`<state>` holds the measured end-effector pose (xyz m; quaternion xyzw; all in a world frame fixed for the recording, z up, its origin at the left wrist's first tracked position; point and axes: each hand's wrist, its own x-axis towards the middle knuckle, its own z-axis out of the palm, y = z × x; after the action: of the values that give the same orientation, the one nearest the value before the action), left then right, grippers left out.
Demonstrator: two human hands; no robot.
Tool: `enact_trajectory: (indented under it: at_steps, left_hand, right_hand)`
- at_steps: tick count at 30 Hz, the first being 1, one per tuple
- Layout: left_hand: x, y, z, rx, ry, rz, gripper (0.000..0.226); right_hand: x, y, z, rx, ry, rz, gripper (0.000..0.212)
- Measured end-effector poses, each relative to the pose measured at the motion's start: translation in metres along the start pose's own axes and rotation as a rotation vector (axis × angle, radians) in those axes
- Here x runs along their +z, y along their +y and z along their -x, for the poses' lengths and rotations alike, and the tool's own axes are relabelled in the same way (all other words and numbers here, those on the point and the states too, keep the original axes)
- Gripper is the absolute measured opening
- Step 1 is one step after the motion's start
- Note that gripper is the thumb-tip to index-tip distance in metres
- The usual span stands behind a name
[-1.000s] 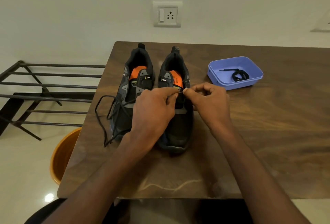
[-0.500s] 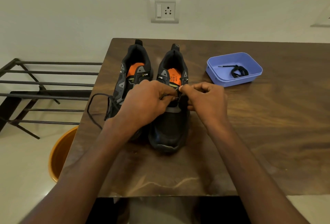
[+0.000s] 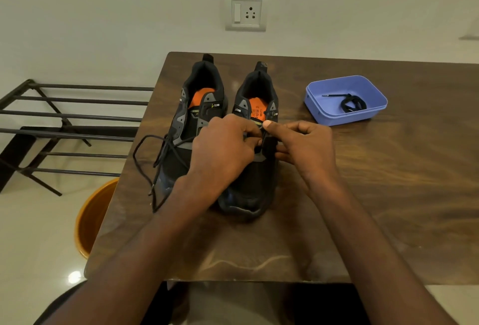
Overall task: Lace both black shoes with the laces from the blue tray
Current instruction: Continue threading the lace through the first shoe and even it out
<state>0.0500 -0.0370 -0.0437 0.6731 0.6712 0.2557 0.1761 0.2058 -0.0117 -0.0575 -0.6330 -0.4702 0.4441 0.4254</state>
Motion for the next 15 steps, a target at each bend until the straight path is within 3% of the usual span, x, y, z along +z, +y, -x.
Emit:
enact_trajectory:
  at_steps: [4,15]
  left_hand:
    - [0.003,0.002,0.004,-0.008,0.081,-0.026,0.004]
    - [0.010,0.000,0.005,-0.079,0.015,0.207,0.018]
  right_hand:
    - [0.001,0.000,0.002,0.037,0.005,-0.047,0.030]
    - [0.009,0.002,0.009,0.039,0.099,-0.028,0.034]
